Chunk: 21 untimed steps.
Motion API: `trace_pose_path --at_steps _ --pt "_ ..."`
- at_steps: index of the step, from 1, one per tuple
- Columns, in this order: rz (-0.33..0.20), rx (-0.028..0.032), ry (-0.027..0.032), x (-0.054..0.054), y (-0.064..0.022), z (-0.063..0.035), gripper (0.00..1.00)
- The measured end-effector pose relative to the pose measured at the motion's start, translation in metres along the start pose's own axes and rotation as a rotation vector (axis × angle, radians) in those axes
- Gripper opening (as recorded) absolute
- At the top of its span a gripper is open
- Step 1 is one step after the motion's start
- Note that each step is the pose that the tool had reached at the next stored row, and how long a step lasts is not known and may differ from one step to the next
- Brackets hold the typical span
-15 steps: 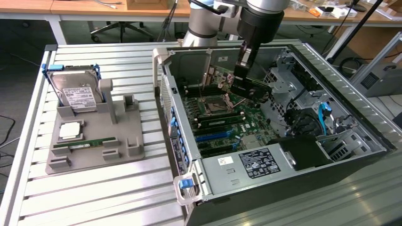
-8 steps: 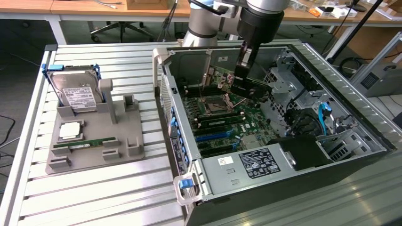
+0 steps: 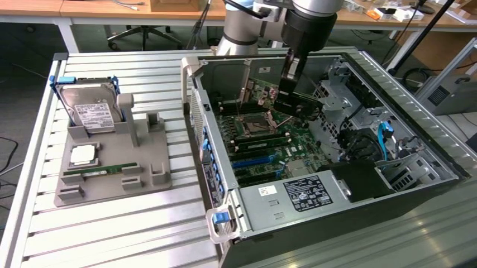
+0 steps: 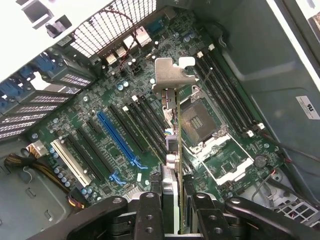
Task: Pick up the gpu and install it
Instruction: 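Insert the gpu into the slot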
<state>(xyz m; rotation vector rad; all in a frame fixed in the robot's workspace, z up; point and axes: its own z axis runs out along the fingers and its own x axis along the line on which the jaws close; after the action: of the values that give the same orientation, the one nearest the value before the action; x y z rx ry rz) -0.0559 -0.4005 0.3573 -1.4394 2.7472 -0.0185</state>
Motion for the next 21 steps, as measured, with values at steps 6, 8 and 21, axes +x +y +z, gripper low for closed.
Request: trace_pose_path --at_steps 6,8,21 --pt "-0.020 -0.0006 -0.0005 0.0000 0.0000 0.0001 0.27" --pt "-0.026 -0.0008 -0.0007 0.0000 0.0000 0.0002 0.27" --pt "-0.070 -0.0021 -0.0020 0.0000 0.0000 0.0005 0.27"
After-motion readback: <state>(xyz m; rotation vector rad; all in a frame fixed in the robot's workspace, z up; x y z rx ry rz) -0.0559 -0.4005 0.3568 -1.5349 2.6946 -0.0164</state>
